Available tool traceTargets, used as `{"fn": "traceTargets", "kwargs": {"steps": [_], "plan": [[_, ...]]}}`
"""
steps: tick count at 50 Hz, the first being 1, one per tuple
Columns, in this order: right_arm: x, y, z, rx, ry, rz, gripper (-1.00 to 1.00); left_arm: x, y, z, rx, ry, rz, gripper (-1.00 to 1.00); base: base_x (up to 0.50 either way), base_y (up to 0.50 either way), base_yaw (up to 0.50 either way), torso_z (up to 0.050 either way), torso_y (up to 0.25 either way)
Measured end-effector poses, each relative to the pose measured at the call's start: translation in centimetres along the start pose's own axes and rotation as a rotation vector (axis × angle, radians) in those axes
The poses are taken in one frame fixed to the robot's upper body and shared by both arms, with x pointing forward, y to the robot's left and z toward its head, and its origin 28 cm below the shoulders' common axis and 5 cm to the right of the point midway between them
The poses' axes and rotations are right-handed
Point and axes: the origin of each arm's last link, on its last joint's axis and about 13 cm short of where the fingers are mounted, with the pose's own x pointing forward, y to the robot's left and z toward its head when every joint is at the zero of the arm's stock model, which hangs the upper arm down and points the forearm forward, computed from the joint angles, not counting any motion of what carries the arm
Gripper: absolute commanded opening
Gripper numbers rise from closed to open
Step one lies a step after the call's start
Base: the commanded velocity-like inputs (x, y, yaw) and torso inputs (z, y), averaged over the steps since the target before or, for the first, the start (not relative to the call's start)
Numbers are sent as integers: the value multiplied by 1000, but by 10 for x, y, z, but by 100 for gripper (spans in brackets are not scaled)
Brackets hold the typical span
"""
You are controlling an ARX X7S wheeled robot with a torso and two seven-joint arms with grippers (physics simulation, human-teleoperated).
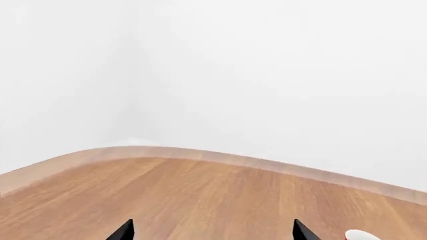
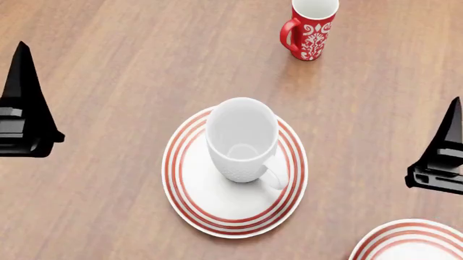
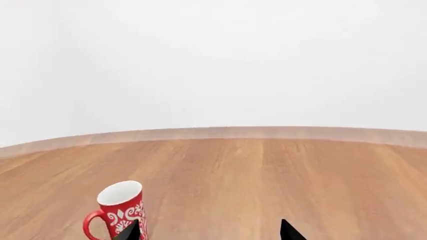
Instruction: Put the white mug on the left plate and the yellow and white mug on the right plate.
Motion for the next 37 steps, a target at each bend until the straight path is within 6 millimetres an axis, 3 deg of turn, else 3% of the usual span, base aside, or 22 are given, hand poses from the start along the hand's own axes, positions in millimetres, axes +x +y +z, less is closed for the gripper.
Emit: {"fn": "traceTargets", "kwargs": {"steps": [22, 37], "plan": [[13, 29, 77, -100, -200, 92, 100, 16, -9, 20, 1, -58, -39, 100, 0, 0, 0, 0, 0], [6, 47, 108, -186, -431, 181, 100, 18, -11, 24, -4, -70, -47, 100, 0, 0, 0, 0, 0]]}}
